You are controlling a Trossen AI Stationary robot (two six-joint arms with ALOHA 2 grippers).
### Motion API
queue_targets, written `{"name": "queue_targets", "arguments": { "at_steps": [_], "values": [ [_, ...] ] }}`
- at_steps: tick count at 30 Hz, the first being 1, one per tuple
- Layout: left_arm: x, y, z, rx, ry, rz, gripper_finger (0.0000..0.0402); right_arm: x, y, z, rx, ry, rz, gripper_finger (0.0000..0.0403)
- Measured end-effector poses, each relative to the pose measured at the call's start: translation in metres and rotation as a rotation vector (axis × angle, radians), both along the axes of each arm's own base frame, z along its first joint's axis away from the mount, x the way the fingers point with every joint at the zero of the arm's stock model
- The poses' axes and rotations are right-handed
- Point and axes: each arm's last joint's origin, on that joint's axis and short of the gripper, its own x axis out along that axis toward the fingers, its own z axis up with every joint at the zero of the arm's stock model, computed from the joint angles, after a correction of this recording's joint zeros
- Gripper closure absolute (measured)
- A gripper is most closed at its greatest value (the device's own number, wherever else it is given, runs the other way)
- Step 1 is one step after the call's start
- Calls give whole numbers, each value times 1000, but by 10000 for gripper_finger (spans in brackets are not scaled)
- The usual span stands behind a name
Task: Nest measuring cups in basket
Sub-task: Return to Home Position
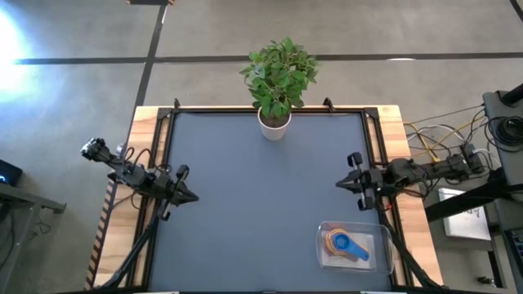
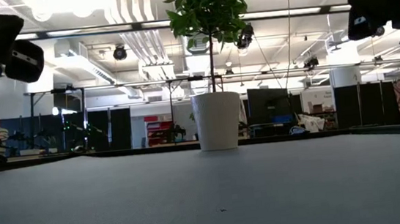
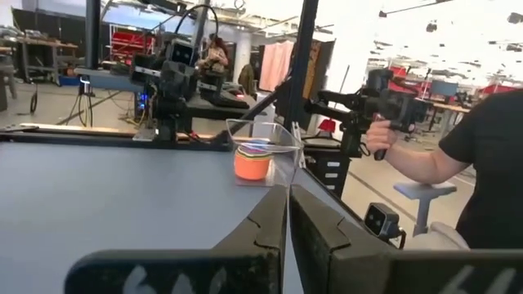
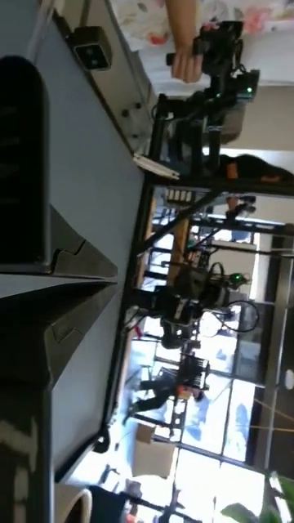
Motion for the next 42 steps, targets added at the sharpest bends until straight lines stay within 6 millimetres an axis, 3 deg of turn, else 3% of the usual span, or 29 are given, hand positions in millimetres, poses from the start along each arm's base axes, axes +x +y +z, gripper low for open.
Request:
{"name": "queue_targets", "arguments": {
  "at_steps": [15, 20, 42],
  "values": [
    [0, -1, -1, 5, 14, -23, 402, 0, 1, -4, 36, 38, 23, 394],
    [0, -1, -2, 7, 14, -23, 402, 1, -2, -5, 45, 51, -76, 394],
    [-1, 0, 5, 1, 3, -23, 401, 2, -4, -3, 15, 51, -141, 394]
  ]
}}
